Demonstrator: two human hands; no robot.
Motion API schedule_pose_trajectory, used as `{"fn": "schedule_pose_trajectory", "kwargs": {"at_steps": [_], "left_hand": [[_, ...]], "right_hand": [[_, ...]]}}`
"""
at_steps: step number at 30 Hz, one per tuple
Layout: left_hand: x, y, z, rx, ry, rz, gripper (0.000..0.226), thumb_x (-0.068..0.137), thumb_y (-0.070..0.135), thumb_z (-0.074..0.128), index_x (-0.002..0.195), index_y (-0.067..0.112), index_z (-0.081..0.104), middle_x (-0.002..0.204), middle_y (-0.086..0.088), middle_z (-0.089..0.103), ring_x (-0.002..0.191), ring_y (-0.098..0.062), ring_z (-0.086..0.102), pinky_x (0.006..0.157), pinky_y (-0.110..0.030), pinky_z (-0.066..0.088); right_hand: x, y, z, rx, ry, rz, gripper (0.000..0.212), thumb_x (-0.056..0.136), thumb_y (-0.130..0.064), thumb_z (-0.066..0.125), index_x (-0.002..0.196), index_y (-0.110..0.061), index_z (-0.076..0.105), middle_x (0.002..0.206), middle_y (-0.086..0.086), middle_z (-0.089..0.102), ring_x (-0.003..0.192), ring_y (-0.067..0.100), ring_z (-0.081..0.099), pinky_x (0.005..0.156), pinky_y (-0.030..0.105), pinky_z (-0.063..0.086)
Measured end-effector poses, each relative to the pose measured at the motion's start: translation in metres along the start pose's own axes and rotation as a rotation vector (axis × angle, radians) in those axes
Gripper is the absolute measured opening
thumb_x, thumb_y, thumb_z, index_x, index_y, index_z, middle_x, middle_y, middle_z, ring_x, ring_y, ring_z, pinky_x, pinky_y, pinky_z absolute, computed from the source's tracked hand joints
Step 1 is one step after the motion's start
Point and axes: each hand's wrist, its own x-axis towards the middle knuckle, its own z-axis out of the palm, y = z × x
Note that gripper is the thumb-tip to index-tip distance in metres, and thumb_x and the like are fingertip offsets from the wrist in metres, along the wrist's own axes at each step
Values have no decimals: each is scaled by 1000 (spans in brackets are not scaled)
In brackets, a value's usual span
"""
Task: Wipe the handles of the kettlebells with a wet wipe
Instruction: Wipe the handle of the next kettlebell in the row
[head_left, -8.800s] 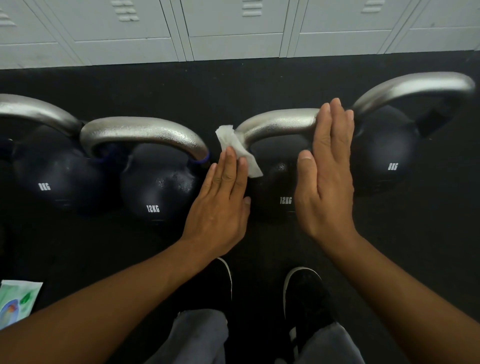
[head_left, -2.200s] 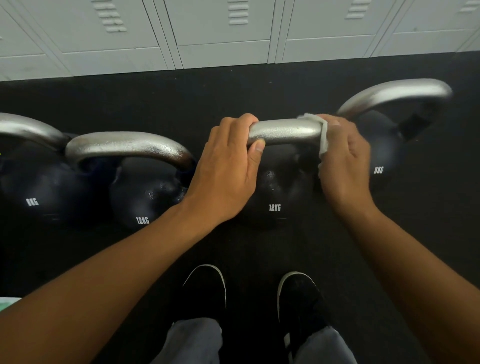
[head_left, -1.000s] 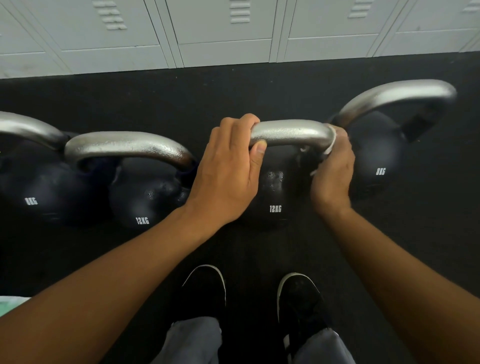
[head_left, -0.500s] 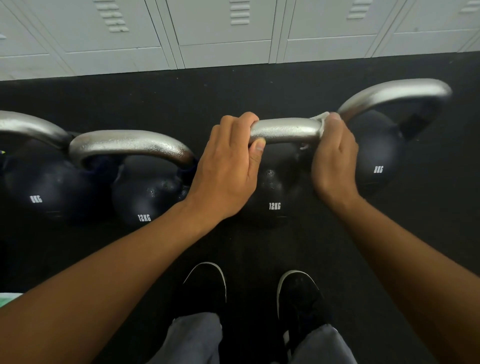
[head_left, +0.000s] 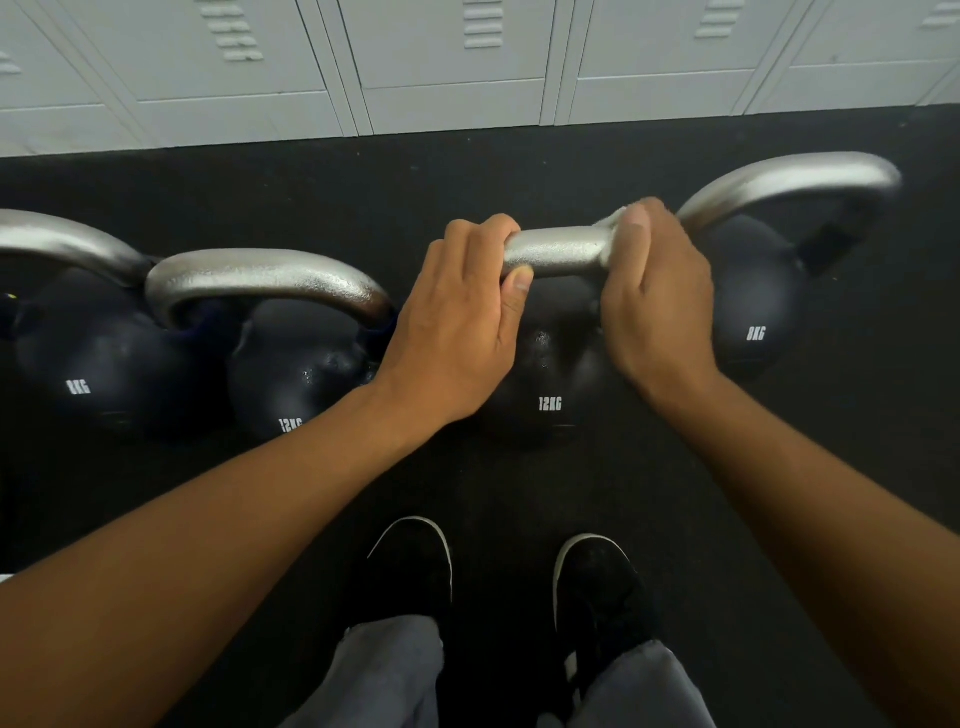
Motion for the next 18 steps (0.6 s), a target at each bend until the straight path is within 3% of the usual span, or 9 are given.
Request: {"fn": "schedule_pose_trajectory", "kwargs": {"at_steps": [2, 4, 8, 13, 15, 18], "left_hand": [[-1, -1, 0, 12, -4, 7, 41, 107, 35, 35, 135, 9, 50, 115, -9, 49, 93, -18, 46, 77, -32, 41], [0, 0, -1, 24, -7, 11, 42, 107, 36, 35, 136, 10, 50, 115, -8, 49, 93, -16, 46, 77, -31, 41], [1, -2, -4, 18, -35, 21, 41, 107, 36, 35, 136, 10, 49, 114, -7, 48, 93, -18, 47, 75, -35, 44], [2, -3, -2, -5, -27, 8, 42, 106, 36, 35, 136, 10, 49, 114, -7, 47, 94, -19, 47, 77, -37, 44], [1, -3, -3, -8, -37, 8, 42, 106, 37, 36, 137, 10, 48, 115, -7, 48, 95, -19, 47, 78, -38, 45], [0, -3, -4, -14, -49, 13, 42, 107, 36, 37, 138, 11, 47, 117, -8, 49, 96, -20, 48, 79, -39, 47]], "right_hand": [[-18, 0, 8, -94, 60, -134, 39, 111, -29, 28, 121, -11, 61, 112, 8, 59, 100, 22, 50, 88, 34, 36], [-23, 1, 13, -139, 81, -180, 44, 111, -33, 28, 131, -7, 57, 120, 10, 57, 105, 23, 47, 92, 34, 36], [-9, -1, 5, -118, 51, -178, 41, 111, -32, 27, 114, -10, 62, 106, 8, 58, 94, 24, 50, 82, 34, 36], [12, -5, 0, -160, -51, -83, 38, 107, -31, 25, 89, -14, 54, 84, 3, 55, 76, 23, 50, 67, 29, 24], [7, -6, 0, -125, -27, -105, 38, 108, -30, 25, 92, -14, 56, 87, 1, 54, 80, 22, 50, 70, 30, 29], [-14, -5, 4, -95, 30, -182, 37, 110, -28, 30, 115, -9, 61, 107, 5, 57, 99, 21, 50, 87, 36, 40]]}}
